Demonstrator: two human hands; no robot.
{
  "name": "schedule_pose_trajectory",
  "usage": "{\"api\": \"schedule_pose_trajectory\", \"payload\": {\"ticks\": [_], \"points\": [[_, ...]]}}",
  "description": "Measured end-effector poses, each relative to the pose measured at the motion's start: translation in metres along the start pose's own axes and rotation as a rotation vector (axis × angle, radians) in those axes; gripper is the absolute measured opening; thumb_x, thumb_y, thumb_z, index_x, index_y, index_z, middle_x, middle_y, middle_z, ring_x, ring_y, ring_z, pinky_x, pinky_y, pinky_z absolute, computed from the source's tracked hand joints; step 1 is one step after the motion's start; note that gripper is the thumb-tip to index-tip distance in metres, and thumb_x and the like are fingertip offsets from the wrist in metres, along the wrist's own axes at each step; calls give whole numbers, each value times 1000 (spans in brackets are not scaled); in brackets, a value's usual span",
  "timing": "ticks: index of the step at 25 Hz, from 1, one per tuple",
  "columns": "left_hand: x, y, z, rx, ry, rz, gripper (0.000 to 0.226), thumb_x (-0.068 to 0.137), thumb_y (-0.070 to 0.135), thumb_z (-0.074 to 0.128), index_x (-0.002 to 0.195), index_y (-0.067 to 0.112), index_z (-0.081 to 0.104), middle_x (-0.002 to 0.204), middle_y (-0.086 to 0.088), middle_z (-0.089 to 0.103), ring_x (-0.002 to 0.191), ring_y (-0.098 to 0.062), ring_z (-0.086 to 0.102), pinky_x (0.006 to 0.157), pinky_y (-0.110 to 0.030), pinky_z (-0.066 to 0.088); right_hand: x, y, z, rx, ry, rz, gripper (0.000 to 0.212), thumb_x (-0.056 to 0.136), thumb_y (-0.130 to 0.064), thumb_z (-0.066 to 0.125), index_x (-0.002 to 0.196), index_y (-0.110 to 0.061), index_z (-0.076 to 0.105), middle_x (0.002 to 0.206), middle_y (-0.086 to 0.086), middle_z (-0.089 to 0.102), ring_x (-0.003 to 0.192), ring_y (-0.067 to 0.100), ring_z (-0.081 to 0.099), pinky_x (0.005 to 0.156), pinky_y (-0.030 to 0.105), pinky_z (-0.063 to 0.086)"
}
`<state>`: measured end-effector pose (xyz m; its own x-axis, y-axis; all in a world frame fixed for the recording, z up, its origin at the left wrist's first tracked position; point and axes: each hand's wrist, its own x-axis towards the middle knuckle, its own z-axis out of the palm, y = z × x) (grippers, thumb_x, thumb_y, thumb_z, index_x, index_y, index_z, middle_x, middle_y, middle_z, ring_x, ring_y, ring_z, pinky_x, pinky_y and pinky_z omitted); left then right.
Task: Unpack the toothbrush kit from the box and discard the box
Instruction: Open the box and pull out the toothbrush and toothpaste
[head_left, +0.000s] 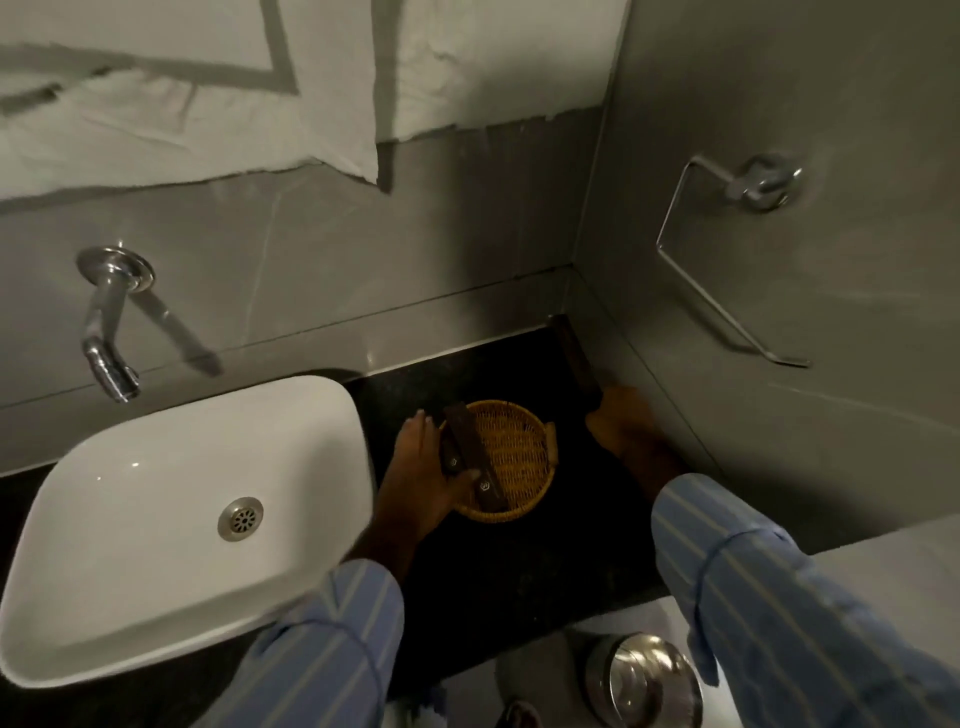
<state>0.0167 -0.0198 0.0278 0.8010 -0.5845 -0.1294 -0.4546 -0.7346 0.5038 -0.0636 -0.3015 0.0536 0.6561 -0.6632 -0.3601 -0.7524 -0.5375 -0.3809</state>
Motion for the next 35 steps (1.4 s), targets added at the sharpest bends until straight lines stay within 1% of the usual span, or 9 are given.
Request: {"api": "schedule_pose_trajectory", "payload": {"ticks": [6,11,15,18,21,24,28,32,35], "points": [[40,84,-117,0,206,156,101,86,60,61,157,5,14,166,-15,14,154,-30,9,122,-36,10,-41,-44,-81,13,142,-180,38,90,-23,60,122,-3,61,123,20,64,114,38,62,94,41,52],[57,149,-205,-88,267,213,86,89,46,66,152,2,28,162,-18,27,150,-31,23,120,-36,17,-73,-69,-137,-19,279,-280,37,89,-22,65,122,-5,59,123,17,64,114,35,63,92,40,50],[56,186,-258,-297,293,243,60,92,48,62,138,11,56,142,-10,59,132,-29,53,108,-33,38,-96,-88,-183,-44,389,-380,34,87,-22,65,119,-8,64,116,15,69,109,33,66,89,38,52],[52,206,-286,-616,272,226,33,89,38,69,104,9,78,107,-6,77,105,-31,71,94,-36,55,-112,-99,-209,-3,426,-443,33,86,-21,65,117,-11,63,113,12,69,107,29,66,91,38,53],[42,221,-311,-904,164,185,30,87,30,73,100,3,76,103,-18,78,97,-34,75,89,-44,60,-124,-107,-232,-9,495,-503,31,85,-19,65,114,-10,62,113,13,67,106,30,63,84,33,46],[32,234,-335,-1027,142,202,32,85,18,75,106,-6,72,108,-27,74,88,-33,75,75,-39,65,-136,-114,-254,9,513,-510,35,87,-19,66,121,-12,60,118,11,64,108,28,61,83,29,43],[26,244,-358,-1002,173,280,26,85,6,73,103,-13,71,106,-33,72,80,-30,74,66,-29,65,-149,-120,-273,-17,583,-556,42,86,-17,69,127,-12,61,122,11,66,112,27,62,94,31,48],[24,247,-373,-855,214,380,18,86,2,69,102,-4,75,106,-26,73,88,-31,76,68,-27,65,-157,-125,-286,-43,641,-586,43,87,-17,70,129,-12,61,123,10,66,112,26,62,99,32,48],[25,249,-378,-773,304,374,15,87,3,64,99,5,74,103,-18,70,78,-26,78,61,-26,64,-157,-128,-291,-55,648,-595,45,86,-17,71,130,-14,61,123,10,66,113,25,62,99,31,49]]}}
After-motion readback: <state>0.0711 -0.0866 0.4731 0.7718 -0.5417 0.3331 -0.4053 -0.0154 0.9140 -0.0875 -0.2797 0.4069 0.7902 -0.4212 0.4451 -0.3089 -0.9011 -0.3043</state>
